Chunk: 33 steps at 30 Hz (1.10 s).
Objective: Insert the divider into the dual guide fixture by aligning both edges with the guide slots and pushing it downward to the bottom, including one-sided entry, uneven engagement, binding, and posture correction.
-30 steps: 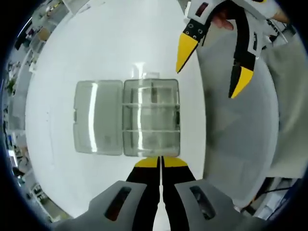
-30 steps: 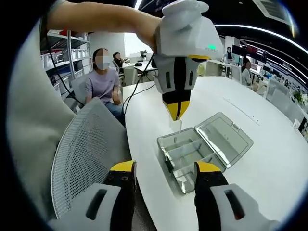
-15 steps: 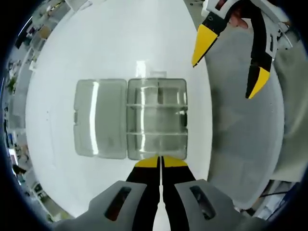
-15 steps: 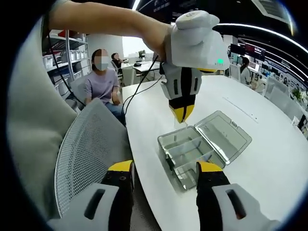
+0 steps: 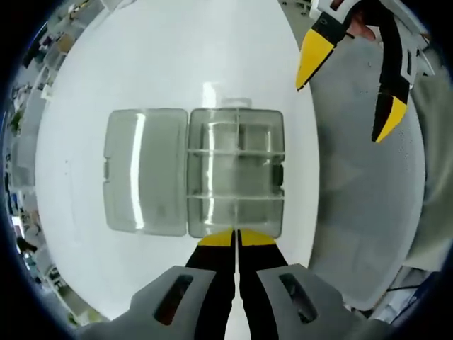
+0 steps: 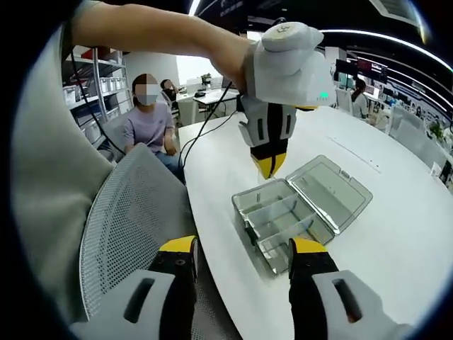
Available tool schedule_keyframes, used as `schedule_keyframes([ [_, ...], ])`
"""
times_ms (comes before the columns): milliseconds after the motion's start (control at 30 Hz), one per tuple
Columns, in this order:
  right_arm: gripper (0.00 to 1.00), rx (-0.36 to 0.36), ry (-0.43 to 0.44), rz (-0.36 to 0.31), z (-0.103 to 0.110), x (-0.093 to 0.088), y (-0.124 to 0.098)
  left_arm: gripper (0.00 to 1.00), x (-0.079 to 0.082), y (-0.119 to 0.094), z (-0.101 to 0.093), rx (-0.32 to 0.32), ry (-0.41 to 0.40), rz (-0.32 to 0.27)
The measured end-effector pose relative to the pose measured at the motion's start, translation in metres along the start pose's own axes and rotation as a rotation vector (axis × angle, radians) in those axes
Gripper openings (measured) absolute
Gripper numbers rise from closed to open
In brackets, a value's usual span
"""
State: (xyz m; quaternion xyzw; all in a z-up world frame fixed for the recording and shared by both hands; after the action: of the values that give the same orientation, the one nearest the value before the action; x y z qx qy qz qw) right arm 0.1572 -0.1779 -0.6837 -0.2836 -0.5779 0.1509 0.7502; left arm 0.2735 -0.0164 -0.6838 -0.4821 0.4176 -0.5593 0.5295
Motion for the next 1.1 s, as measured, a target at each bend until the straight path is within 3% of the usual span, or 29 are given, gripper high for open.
schedule_keyframes([
  [1100,0.48,0.009,0.009,-0.008,-0.001,0.001,0.001,0.00,0.000,0.013,-0.004,-0.005,0.021,0.018],
])
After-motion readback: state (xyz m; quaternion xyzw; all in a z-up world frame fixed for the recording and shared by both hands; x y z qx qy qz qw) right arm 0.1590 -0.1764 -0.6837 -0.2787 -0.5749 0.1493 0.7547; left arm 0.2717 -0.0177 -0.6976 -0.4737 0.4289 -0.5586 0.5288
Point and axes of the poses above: the point that each gripper's makers call its tool centre point, and the gripper's own axes: y roughly forward along the fingers, z roughly to its left, x roughly out of its top, the point moved 10 cm from there along -y, roughly backward along the fingers, and after that the axes turned 11 degrees about x, right-handed, at the moved point
